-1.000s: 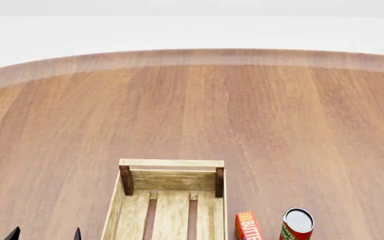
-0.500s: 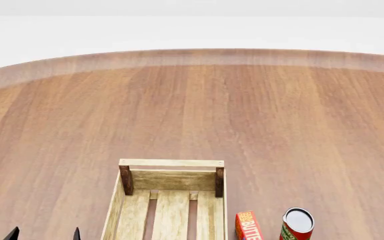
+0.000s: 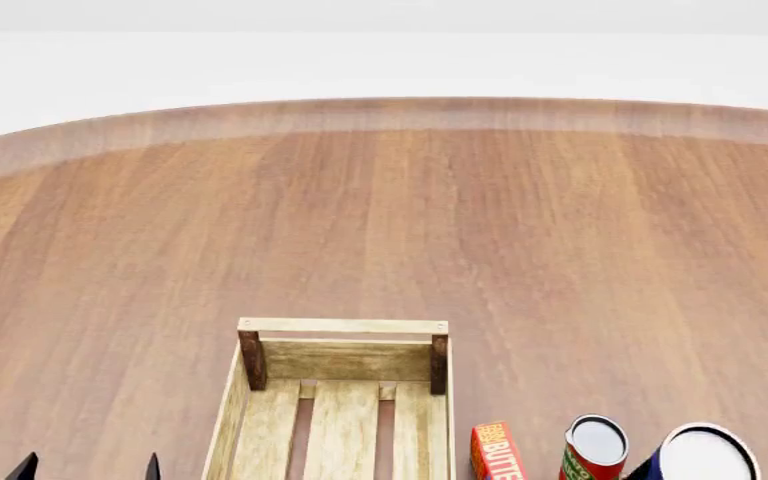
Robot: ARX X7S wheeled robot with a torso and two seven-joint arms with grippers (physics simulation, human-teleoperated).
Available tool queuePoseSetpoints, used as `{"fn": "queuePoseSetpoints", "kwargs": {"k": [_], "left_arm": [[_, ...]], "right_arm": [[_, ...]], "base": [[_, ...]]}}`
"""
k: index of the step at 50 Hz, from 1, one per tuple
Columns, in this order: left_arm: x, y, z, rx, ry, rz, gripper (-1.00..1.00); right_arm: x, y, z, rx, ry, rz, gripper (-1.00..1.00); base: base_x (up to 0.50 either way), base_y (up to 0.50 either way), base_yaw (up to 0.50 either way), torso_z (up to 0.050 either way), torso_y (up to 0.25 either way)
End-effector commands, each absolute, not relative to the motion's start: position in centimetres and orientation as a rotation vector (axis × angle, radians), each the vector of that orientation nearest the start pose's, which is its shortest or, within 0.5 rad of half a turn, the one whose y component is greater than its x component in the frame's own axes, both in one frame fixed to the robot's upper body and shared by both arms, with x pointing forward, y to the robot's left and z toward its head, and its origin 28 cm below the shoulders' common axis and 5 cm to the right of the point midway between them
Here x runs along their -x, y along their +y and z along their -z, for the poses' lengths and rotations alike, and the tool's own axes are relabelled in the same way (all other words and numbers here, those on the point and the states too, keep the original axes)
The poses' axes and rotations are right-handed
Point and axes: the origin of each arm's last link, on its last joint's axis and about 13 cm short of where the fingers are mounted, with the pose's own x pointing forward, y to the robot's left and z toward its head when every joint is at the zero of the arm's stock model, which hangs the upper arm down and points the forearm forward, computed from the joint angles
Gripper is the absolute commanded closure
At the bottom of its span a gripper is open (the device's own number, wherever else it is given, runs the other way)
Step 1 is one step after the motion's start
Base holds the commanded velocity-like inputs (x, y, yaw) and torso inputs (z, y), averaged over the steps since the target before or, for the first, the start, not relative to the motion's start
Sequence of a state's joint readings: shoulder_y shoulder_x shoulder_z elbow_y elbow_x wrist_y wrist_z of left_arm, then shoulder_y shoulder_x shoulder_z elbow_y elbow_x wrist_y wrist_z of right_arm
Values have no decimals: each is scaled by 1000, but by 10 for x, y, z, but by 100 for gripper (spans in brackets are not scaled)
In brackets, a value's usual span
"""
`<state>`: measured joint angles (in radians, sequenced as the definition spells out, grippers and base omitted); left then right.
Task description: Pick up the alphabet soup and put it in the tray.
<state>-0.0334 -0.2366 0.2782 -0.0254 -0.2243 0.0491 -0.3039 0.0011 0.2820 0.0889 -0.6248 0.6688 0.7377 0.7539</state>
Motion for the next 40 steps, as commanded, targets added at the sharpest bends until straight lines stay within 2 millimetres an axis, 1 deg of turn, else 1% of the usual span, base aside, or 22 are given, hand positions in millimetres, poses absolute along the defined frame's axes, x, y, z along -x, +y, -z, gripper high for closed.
{"fn": "queuePoseSetpoints", "kwargs": {"k": [1,11,19,35,40], "left_arm": [[-211,209,-11,-13,4,-40,-100],[-211,208,-11,-16,5,-39,-100],[-211,208,-11,-17,4,-40,-100],[-211,208,-11,-12,4,-38,-100],[-211,208,-11,-10,4,-38,-100]], "right_arm": [[-194,-110,-122,-160,159,334,100],[-202,-97,-129,-152,145,259,100],[-209,-88,-129,-136,149,222,100],[-226,-70,-121,-94,179,138,100],[-231,-64,-114,-76,194,110,100]], "base": [[0,0,0,0,0],[0,0,0,0,1],[0,0,0,0,0],[0,0,0,0,1],[0,0,0,0,2]]}}
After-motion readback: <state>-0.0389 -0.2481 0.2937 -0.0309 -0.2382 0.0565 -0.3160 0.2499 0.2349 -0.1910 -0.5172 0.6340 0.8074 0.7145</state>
